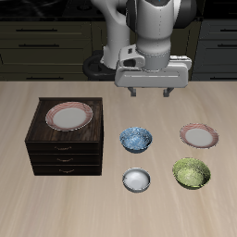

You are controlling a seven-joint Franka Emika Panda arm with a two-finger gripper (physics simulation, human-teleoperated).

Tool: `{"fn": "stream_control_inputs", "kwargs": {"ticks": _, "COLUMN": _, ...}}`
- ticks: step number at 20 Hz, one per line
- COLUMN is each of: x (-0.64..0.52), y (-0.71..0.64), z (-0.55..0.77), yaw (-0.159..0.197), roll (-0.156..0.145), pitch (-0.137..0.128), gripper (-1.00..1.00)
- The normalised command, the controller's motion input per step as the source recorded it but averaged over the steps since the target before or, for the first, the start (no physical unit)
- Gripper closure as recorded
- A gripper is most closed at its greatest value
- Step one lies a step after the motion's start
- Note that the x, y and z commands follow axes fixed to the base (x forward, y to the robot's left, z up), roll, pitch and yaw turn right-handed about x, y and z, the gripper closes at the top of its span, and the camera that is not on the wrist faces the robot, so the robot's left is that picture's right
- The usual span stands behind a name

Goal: Place the blue bowl onto the plate that is on top of the cabinet

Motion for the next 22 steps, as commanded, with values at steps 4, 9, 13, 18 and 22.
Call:
{"fn": "stream_control_inputs", "kwargs": {"ticks": 4, "x": -0.09, "y": 0.12, "z": -0.26, "yaw": -0.005, "roll": 0.033, "pitch": 0.016, "gripper": -1.0}}
{"fn": "stream_control_inputs", "kwargs": {"ticks": 9, "x": 0.0, "y": 0.08, "z": -0.24, "yaw": -0.002, "roll": 0.004, "pitch": -0.006, "gripper": -1.0}}
{"fn": "stream_control_inputs", "kwargs": {"ticks": 13, "x": 0.08, "y": -0.05, "z": -0.22, "yaw": -0.021, "roll": -0.019, "pitch": 0.023, "gripper": -1.0}}
{"fn": "stream_control_inputs", "kwargs": {"ticks": 18, "x": 0.0, "y": 0.02, "z": -0.24, "yaw": 0.004, "roll": -0.011, "pitch": -0.007, "gripper": -1.0}}
{"fn": "stream_control_inputs", "kwargs": {"ticks": 22, "x": -0.02, "y": 0.08, "z": -0.3, "yaw": 0.006, "roll": 0.003, "pitch": 0.01, "gripper": -1.0}}
